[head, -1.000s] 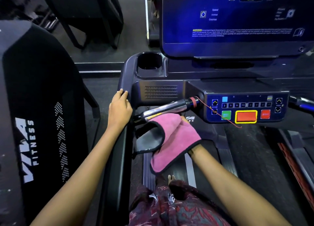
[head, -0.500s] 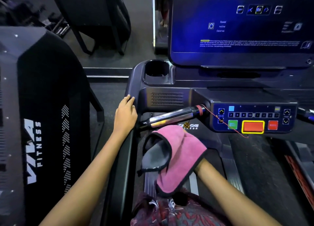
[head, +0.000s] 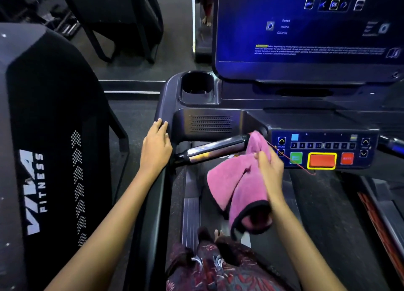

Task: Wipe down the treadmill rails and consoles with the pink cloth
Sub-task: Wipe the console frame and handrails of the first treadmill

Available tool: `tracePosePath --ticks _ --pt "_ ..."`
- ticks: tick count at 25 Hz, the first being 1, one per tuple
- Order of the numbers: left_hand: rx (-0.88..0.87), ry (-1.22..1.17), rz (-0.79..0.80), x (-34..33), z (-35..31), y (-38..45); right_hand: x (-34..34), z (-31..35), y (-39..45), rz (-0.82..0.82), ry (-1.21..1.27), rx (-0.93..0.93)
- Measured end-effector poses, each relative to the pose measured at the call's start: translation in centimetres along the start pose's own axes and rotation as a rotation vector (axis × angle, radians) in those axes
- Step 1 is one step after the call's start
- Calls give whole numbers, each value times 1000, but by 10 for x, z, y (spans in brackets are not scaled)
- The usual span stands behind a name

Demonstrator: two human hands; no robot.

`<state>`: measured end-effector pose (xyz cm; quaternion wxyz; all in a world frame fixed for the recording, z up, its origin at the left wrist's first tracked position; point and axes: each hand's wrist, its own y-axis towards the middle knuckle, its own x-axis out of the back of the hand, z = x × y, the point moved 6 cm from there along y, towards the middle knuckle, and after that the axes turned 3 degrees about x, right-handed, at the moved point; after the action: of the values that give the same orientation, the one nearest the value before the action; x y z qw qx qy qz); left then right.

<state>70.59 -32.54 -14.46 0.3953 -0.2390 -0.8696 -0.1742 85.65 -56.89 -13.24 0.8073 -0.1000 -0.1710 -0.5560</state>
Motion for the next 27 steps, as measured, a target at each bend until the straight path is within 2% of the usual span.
tracePosePath --ticks 2,4,6,8,10,12,13,15,18,19,22,24,27 --pt "4 0 -8 0 0 0 -2 13 6 -69 -429 108" --pt "3 6 -11 0 0 -1 -23 33 8 -17 -971 246" --pt "-1 16 -11 0 -1 -1 -57 47 3 14 -1200 393" --pt "1 26 -14 -1 -1 0 -92 66 -8 162 -1236 586" --pt "1 44 -13 -1 -2 2 -120 70 -25 451 -1171 754" --pt "-10 75 -3 1 -5 4 -127 78 -31 711 -1087 773" --pt "-16 92 4 1 -6 5 -118 86 -25 745 -1098 772" --pt "-19 115 9 2 -7 9 -91 101 -1 687 -1217 878" --pt "-13 149 -16 4 -9 10 -50 150 40 270 -1353 1320" --pt "-8 169 -24 4 -11 11 -44 159 53 214 -1387 1385" --pt "10 278 -26 7 -19 19 -62 131 85 341 -1570 1515" --pt "23 290 -1 5 -18 31 -83 99 93 479 -1586 1612" --pt "28 203 82 -4 -13 44 -104 76 101 639 -1556 1561"
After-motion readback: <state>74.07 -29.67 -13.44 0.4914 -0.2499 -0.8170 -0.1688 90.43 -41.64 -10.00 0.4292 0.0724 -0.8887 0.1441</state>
